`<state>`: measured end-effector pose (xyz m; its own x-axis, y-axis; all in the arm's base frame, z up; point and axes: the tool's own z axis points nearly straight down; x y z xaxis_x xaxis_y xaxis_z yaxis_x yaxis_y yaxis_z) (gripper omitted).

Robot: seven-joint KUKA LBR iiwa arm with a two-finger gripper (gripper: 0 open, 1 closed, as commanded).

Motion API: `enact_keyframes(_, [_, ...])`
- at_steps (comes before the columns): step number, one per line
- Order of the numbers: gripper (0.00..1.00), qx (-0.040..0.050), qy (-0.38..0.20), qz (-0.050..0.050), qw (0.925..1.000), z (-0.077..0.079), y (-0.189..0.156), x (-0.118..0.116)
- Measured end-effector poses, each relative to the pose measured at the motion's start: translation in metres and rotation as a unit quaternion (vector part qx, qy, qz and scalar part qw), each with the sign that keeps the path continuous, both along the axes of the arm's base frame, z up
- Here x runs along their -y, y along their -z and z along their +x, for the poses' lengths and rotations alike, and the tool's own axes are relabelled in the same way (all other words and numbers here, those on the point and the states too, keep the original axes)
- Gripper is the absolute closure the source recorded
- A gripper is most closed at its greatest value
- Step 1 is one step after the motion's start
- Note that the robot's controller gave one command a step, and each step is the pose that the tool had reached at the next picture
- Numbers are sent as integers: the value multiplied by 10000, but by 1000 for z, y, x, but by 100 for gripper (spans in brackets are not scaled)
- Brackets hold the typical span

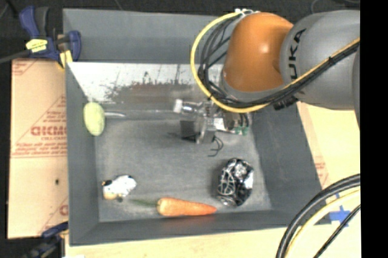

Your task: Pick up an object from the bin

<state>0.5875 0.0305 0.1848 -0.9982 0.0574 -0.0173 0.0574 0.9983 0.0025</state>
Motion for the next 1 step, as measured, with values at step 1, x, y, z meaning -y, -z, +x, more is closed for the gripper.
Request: enact_keyframes(1, [0, -1, 2, 1, 10000, 0, 0, 0])
